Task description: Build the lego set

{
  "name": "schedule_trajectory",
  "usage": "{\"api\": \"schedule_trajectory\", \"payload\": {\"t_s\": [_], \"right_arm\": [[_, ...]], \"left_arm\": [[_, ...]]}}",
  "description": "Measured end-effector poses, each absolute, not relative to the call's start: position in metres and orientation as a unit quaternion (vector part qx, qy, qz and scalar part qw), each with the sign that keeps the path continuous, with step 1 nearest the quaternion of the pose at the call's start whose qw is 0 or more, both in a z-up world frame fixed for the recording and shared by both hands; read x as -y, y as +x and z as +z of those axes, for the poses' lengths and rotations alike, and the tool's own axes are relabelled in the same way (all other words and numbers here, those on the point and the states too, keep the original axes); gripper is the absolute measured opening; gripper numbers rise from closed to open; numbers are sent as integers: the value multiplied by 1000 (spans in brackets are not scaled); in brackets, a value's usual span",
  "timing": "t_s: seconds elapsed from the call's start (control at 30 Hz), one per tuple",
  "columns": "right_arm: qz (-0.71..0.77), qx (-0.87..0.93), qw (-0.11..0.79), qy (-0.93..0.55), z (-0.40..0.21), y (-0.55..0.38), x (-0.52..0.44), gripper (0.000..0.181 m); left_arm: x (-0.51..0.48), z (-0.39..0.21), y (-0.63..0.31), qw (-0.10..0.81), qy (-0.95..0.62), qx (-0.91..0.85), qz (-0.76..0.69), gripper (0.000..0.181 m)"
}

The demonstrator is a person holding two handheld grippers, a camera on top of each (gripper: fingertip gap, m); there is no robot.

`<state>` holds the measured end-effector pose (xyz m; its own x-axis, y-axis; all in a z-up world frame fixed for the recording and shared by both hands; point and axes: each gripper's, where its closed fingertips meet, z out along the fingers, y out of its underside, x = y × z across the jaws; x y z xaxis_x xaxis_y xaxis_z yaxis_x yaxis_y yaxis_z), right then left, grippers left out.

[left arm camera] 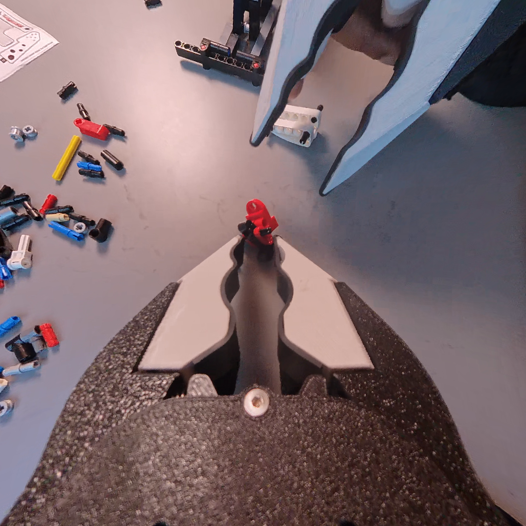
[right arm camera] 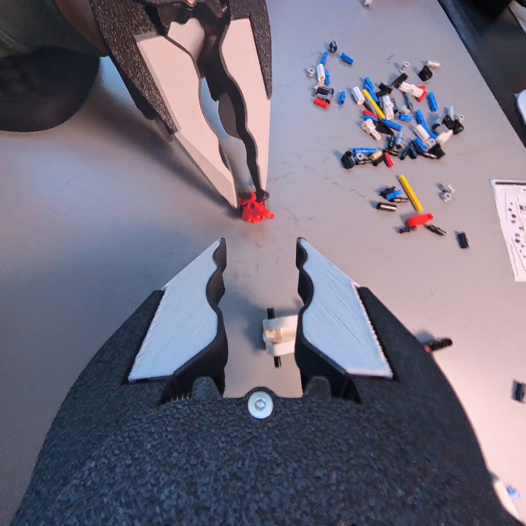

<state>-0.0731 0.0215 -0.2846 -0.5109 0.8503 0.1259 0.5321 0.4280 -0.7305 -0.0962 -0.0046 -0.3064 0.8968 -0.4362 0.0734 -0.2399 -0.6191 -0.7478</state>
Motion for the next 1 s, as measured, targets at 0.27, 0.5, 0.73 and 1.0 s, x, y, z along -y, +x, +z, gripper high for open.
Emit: {"api": "schedule_trajectory", "payload": {"t_s": [0.27,0.5,0.73,1.0], "right_arm": [[310,857,268,-311,-293,-79,5,29],[332,854,254,-309,-293,-68,5,8],[493,713,65,-495,-271,-67,-1,7],[664,513,-93,-536,-224,-69,-12,7]], "left_arm": [[13,-294,-81,408,-871,-204,-181,7],[15,-295,-77,400,-870,-199,-207,6],[12,-286,-84,427,-863,-189,-195,24],[5,-256,-86,499,-827,-183,-182,27]]}}
